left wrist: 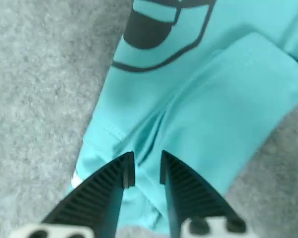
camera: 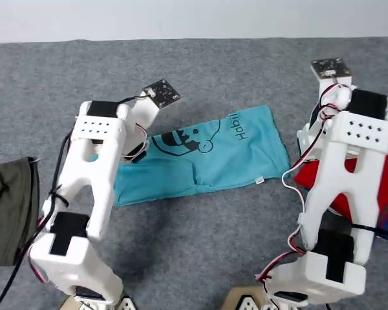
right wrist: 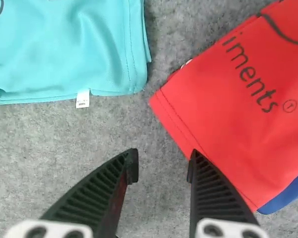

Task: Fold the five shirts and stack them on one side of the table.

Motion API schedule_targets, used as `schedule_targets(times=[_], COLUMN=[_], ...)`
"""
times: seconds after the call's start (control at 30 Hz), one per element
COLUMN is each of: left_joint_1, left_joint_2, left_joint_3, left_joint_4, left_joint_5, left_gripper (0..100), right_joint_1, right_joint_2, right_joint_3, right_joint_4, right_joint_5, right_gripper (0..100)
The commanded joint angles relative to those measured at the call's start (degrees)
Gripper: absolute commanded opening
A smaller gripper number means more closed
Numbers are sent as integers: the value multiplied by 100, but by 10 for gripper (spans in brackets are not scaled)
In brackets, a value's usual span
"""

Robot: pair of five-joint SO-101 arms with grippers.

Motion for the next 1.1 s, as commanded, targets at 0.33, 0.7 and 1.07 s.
schedule_targets(times=[0.33, 0.7, 1.07], left_joint_1=[-1565, -2374, -2391], left_joint_2=[-1609, -2242, -2259], left_joint_3=[-163, -163, -163], left_joint_4=[1451, 1969, 1987], left_joint_5=[1960, 1943, 1987], left_gripper=[80, 80, 79], right_joint_1=[-1130, -1534, -1543], right_joint_2=[1675, 3776, 5930], right_joint_3=[-211, -2716, -4853], right_joint_4=[-1270, -1402, -1024], right_joint_5=[-105, -378, -747], right_gripper=[237, 290, 260])
